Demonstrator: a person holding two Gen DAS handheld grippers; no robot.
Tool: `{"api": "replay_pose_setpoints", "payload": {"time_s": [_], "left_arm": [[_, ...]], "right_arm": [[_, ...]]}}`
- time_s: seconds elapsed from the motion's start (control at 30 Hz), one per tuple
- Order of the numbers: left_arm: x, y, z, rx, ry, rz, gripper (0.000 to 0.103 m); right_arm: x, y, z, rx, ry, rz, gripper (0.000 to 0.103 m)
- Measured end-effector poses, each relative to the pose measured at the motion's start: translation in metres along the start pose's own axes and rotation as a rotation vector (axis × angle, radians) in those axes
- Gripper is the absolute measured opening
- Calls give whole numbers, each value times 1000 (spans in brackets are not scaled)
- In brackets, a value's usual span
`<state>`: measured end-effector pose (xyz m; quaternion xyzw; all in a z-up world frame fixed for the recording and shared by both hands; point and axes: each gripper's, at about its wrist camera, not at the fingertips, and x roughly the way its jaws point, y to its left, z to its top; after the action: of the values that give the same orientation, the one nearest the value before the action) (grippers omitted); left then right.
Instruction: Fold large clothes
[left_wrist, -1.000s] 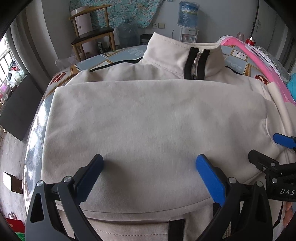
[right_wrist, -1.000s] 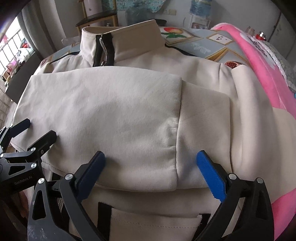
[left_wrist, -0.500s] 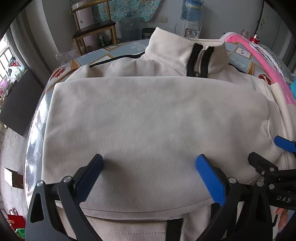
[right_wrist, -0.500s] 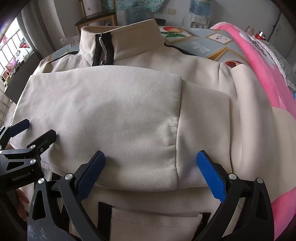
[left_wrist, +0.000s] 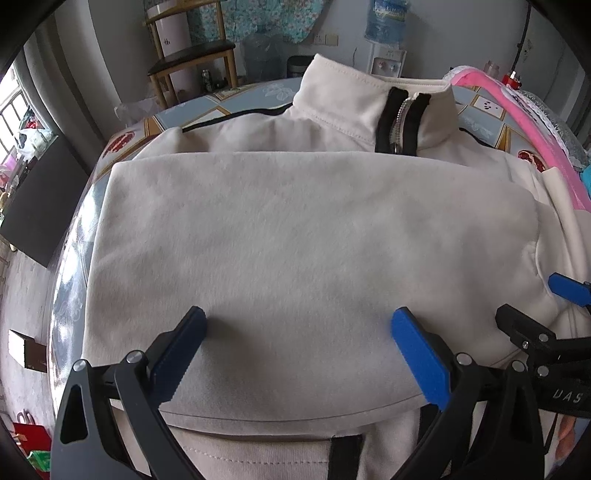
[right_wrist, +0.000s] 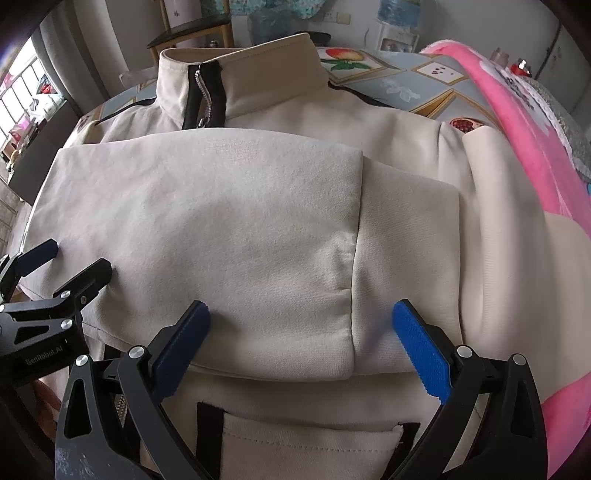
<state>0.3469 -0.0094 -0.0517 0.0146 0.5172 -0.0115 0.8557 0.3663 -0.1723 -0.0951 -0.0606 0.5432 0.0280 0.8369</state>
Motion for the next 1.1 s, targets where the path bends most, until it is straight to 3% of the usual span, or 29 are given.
{"api": "replay_pose_setpoints", "payload": {"time_s": [0.33, 0.5, 0.63, 0.83, 0.97, 1.1], "left_arm": [[-2, 1, -7, 15, -59, -8, 99], [-4, 5, -8, 36, -59, -27, 99], [-16, 14, -5, -6, -98, -56, 99], [-8, 11, 13, 2, -84, -61, 99], [9, 6, 15, 27, -34, -24, 99], [7, 6, 12, 29, -60, -21, 99]], "right_arm": [[-4, -2, -1, -6, -20, 19, 96], [-55, -26, -12, 9, -192, 53, 96], [-106, -106, -26, 153, -300, 64, 96], [-137, -273, -66, 487, -301, -12, 96], [-137, -369, -112, 766, -284, 53, 90], [-126, -428, -157, 988, -261, 114, 81]]}}
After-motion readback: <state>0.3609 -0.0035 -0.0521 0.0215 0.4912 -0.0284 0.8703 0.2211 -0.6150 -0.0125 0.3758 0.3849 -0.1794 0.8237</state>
